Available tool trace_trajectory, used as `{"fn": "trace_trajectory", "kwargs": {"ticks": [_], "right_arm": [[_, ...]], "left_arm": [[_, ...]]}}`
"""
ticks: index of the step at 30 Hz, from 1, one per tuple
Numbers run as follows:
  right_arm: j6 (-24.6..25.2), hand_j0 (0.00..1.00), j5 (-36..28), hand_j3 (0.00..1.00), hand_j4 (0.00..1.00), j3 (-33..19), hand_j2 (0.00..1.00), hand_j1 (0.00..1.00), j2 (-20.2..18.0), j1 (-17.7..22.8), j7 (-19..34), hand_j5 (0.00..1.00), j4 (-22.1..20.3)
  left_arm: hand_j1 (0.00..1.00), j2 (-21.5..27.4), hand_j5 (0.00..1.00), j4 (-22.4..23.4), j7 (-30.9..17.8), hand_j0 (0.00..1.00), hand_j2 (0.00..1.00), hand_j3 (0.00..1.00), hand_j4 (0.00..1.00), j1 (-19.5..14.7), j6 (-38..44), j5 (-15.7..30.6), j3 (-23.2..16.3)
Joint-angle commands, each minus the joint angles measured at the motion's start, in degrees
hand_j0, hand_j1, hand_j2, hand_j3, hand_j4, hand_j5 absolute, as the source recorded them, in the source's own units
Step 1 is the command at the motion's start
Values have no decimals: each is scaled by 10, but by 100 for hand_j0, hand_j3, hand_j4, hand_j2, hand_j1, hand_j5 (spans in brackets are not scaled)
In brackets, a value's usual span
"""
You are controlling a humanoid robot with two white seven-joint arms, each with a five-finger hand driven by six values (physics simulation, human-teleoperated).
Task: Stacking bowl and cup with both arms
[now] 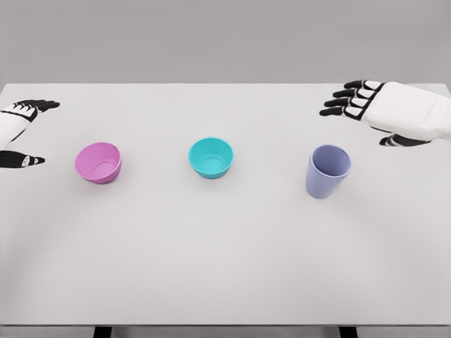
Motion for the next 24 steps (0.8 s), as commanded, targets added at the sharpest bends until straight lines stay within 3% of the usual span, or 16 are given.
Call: {"fn": "trace_trajectory", "kwargs": {"ticks": [1,5,7,9,10,11,12,14,15,17,18,19,22,24], "right_arm": [[2,100,-4,100,100,3,100,100,-2,0,0,100,0],[2,100,-33,100,100,-8,100,100,-5,1,0,100,1],[2,100,-48,100,100,-47,100,100,-19,6,0,100,8],[2,100,-63,100,100,-115,100,100,-27,14,0,100,107],[2,100,-88,100,100,-147,100,100,-29,24,0,100,183],[2,100,-91,100,100,-163,100,100,-29,24,0,100,218],[2,100,-92,100,100,-169,100,100,-28,28,0,100,215],[2,100,-93,100,100,-164,100,100,-24,48,0,100,151],[2,100,-93,100,100,-164,100,100,-24,57,0,100,148],[2,100,-91,100,100,-165,100,100,-22,59,0,100,146],[2,100,-93,100,100,-164,100,100,-22,60,0,100,132],[2,100,-94,100,100,-161,100,100,-22,67,0,100,124],[2,100,-95,100,100,-124,100,100,-23,81,0,100,109],[2,100,-94,100,100,-117,100,100,-22,83,0,100,114]], "left_arm": [[100,1,100,0,0,100,100,100,100,0,0,4,1],[100,0,100,0,-1,100,100,100,100,-7,0,6,3],[100,2,100,-4,-5,100,100,100,100,-10,0,5,6],[99,3,99,-24,-62,99,99,99,99,-24,0,20,8],[99,8,99,-21,-91,99,99,99,99,-22,0,54,6],[99,10,99,-22,-116,99,99,99,99,-20,0,74,5],[99,11,99,-27,-144,99,99,99,99,-19,0,90,3],[99,28,99,-29,-148,99,99,99,99,-19,0,93,-2],[99,37,99,-34,-149,99,99,99,99,-23,0,106,-20],[100,88,100,-63,-173,100,100,100,100,-26,0,167,-65],[100,144,100,-86,-196,100,100,100,100,-39,0,234,-122],[100,161,100,-104,-220,100,100,100,100,-60,0,257,-151],[100,163,100,-114,-297,100,100,100,100,-70,0,301,-165],[100,163,100,-123,-316,100,100,100,100,-89,0,338,-184]]}}
